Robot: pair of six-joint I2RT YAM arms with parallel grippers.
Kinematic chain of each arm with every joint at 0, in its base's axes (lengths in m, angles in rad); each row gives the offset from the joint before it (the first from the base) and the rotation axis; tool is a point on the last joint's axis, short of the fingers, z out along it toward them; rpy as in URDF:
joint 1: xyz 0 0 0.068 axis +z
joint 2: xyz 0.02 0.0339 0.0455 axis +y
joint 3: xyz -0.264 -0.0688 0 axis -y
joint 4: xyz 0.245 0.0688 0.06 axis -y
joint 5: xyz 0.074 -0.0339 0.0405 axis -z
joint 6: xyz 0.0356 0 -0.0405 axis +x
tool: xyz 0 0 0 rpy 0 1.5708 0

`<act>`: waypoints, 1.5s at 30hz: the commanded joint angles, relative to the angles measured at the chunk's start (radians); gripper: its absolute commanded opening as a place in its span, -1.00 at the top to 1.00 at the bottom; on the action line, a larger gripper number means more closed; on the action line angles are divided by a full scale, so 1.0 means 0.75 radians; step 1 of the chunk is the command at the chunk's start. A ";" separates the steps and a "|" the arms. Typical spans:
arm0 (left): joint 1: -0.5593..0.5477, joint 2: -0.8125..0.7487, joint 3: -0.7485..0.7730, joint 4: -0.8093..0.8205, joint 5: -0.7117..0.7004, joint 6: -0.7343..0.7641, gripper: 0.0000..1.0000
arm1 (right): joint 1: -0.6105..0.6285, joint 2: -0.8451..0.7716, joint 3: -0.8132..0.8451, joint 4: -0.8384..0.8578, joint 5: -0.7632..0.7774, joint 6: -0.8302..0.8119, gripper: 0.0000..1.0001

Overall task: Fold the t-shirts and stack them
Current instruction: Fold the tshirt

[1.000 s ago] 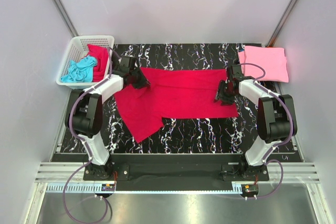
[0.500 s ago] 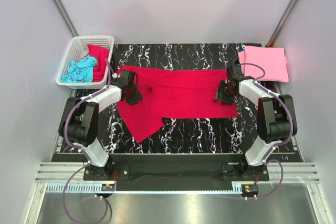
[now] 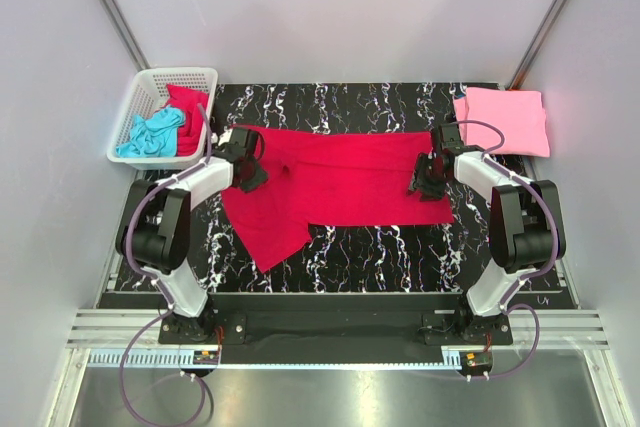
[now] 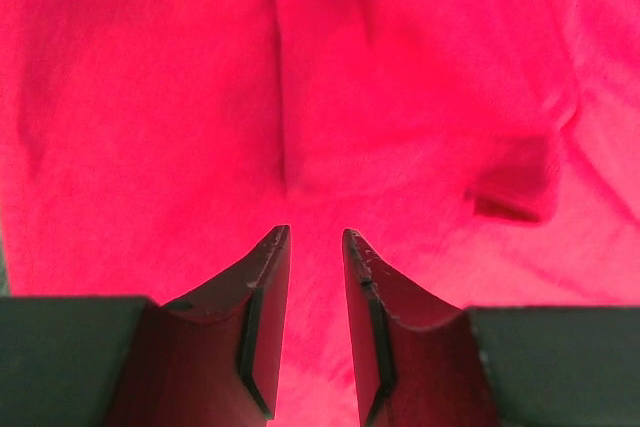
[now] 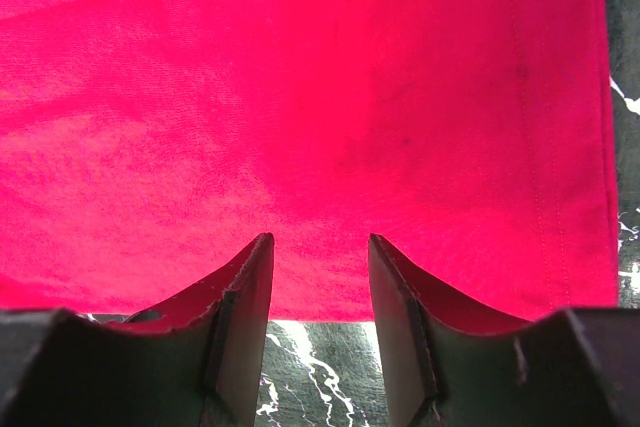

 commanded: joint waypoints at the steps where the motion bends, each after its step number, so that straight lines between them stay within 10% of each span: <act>1: -0.003 0.066 0.096 0.035 -0.078 -0.016 0.37 | 0.011 -0.008 0.002 0.022 -0.027 -0.001 0.01; 16: -0.003 0.185 0.182 0.000 -0.123 -0.049 0.41 | 0.011 -0.004 0.006 0.020 -0.014 -0.005 0.02; 24: -0.003 0.187 0.196 -0.024 -0.123 -0.049 1.00 | 0.011 -0.018 0.008 0.020 -0.012 -0.001 0.02; 32: -0.003 0.126 0.184 -0.047 -0.137 -0.028 0.55 | 0.011 -0.016 0.006 0.016 -0.016 0.001 0.02; 45: -0.003 0.126 0.174 -0.102 -0.202 -0.036 0.46 | 0.011 -0.026 0.006 0.016 -0.010 0.001 0.02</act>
